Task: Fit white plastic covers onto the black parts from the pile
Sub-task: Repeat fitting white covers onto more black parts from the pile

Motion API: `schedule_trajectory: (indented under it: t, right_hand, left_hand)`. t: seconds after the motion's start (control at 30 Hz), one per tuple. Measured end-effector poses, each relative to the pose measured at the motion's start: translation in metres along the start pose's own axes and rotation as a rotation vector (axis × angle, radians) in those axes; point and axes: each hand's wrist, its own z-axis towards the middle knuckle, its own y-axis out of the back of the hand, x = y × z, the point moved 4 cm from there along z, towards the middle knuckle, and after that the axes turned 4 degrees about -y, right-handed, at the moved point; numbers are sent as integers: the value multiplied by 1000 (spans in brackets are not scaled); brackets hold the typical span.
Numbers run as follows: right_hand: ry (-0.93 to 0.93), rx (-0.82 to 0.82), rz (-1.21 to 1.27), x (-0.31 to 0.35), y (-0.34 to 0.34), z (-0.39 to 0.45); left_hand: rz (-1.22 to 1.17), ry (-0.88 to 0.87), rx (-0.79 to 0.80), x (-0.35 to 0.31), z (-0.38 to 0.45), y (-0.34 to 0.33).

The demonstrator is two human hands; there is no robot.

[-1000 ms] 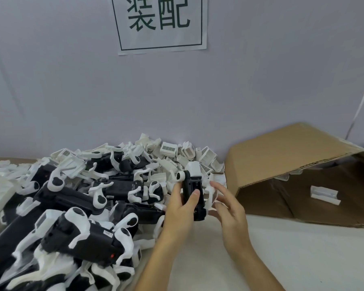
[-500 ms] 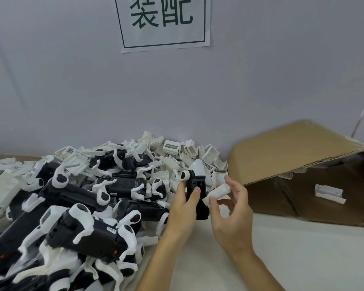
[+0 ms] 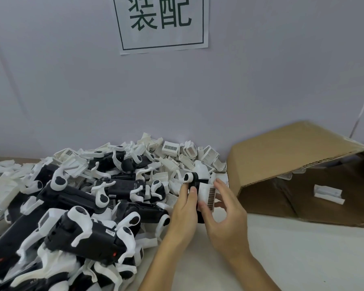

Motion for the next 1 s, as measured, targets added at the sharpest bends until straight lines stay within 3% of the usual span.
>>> schedule_trajectory:
  t: [0.17, 0.43, 0.6, 0.8, 1.0]
  right_hand:
    - [55, -6, -46, 5, -3, 0]
    - [-100, -1, 167, 5, -1, 0]
    - [-305, 33, 431, -6, -4, 2]
    - [-531, 193, 660, -13, -12, 4]
    - [-589, 261, 824, -12, -12, 5]
  left_hand:
    - [23, -16, -4, 3, -1, -1]
    - [-115, -40, 25, -6, -5, 0]
    - [-167, -27, -6, -7, -4, -1]
    - [-179, -21, 36, -8, -5, -2]
    - [-207, -76, 109, -9, -4, -2]
